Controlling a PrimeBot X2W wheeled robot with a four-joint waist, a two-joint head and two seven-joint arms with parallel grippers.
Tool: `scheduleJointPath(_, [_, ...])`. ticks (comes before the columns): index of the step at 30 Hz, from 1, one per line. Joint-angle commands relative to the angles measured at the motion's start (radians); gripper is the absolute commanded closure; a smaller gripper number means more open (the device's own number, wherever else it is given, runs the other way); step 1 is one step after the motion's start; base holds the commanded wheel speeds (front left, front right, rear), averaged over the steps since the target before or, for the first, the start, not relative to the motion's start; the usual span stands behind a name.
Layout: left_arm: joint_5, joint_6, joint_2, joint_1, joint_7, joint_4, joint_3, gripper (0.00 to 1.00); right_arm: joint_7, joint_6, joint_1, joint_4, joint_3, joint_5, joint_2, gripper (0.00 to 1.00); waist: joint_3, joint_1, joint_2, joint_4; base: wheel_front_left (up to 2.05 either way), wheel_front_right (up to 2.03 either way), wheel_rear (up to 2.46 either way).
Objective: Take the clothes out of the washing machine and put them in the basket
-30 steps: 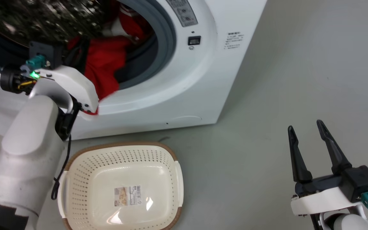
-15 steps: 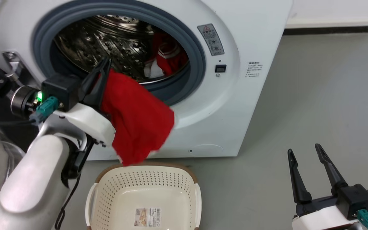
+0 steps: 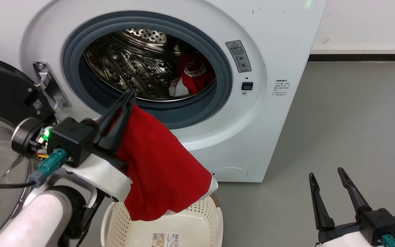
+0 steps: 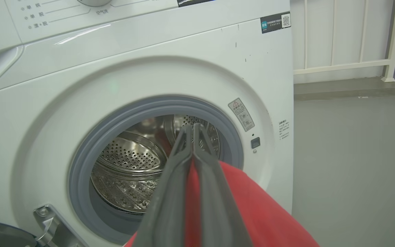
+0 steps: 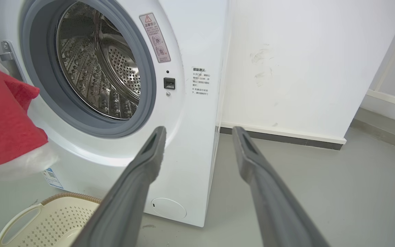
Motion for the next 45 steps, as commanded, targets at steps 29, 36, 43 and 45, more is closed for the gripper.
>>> scheduleJointPath(29, [0.015, -0.139, -0.087, -0.009, -0.071, 0.599, -0.167, 1.0, -0.002, -0.001, -0.222, -0.051, -0.013, 0.021, 0.001, 0.0, 0.462, 0.0001, -0.0001, -0.177, 0.0, 0.0, 0.0])
scheduleJointPath(36, [0.039, -0.211, -0.164, -0.183, -0.084, 0.971, -0.21, 1.0, -0.002, -0.001, -0.295, -0.07, -0.01, 0.059, 0.002, 0.0, 0.62, 0.0001, -0.0001, -0.235, 0.0, 0.0, 0.0])
scheduleJointPath(43, [0.098, -0.244, -0.227, -0.365, -0.072, 1.274, -0.283, 1.0, -0.002, -0.001, -0.345, -0.097, -0.015, 0.085, 0.002, 0.0, 0.745, 0.0001, -0.0001, -0.268, 0.0, 0.0, 0.0])
scheduleJointPath(45, [0.113, -0.247, -0.239, -0.406, -0.053, 1.346, -0.305, 1.0, -0.002, -0.001, -0.359, -0.099, -0.017, 0.092, 0.002, 0.0, 0.774, 0.0001, -0.0001, -0.273, 0.0, 0.0, 0.0])
